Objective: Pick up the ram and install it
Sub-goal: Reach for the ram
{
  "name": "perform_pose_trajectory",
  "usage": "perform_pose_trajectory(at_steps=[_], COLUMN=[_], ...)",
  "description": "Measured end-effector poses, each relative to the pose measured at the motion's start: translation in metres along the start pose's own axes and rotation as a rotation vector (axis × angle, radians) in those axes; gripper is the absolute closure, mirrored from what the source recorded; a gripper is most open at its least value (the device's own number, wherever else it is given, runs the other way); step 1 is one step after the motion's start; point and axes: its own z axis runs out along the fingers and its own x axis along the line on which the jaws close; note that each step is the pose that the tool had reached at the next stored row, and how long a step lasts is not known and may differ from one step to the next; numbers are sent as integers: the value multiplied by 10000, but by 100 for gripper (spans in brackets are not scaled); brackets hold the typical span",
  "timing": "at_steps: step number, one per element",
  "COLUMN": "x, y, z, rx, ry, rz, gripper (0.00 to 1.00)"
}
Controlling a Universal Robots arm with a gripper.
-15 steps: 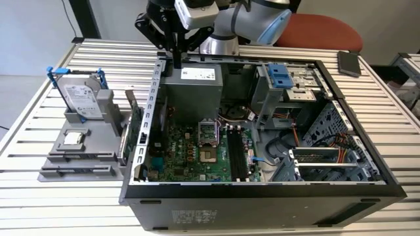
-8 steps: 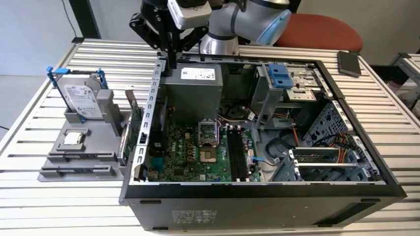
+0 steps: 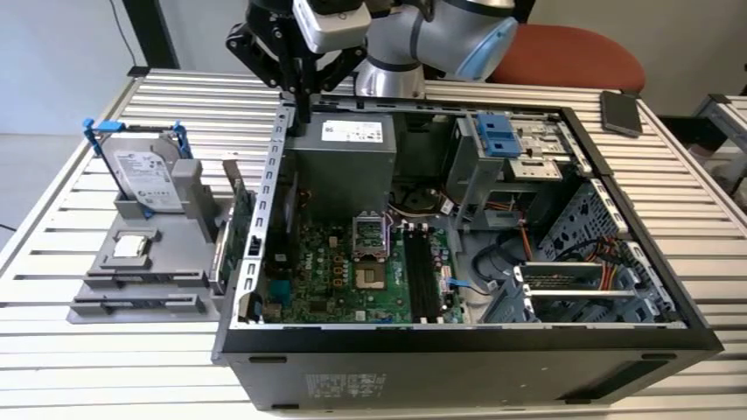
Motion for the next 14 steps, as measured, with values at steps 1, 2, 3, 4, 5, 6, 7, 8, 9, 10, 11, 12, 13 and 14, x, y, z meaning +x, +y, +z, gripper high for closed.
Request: perform_pose_trajectory(at_steps=[1,2,3,4,5,6,7,8,9,10,11,12,13,14], x=[4,12,24,39,56,76,93,111,132,157,184,209,230,247], y=[0,-2,-2,-3,-4,-6,-7,-8,-10,-12,-14,-16,-18,-19], z=[1,1,1,1,2,2,2,2,1,1,1,1,1,1], rx=[0,0,1,0,-1,0,0,0,0,0,0,0,-1,0], ry=[0,0,1,0,-1,0,0,0,0,1,0,0,0,1], rz=[0,0,0,-1,-1,0,-1,0,-1,-3,-5,-8,-10,-12], gripper=[100,100,100,100,100,100,100,100,100,100,100,100,100,100])
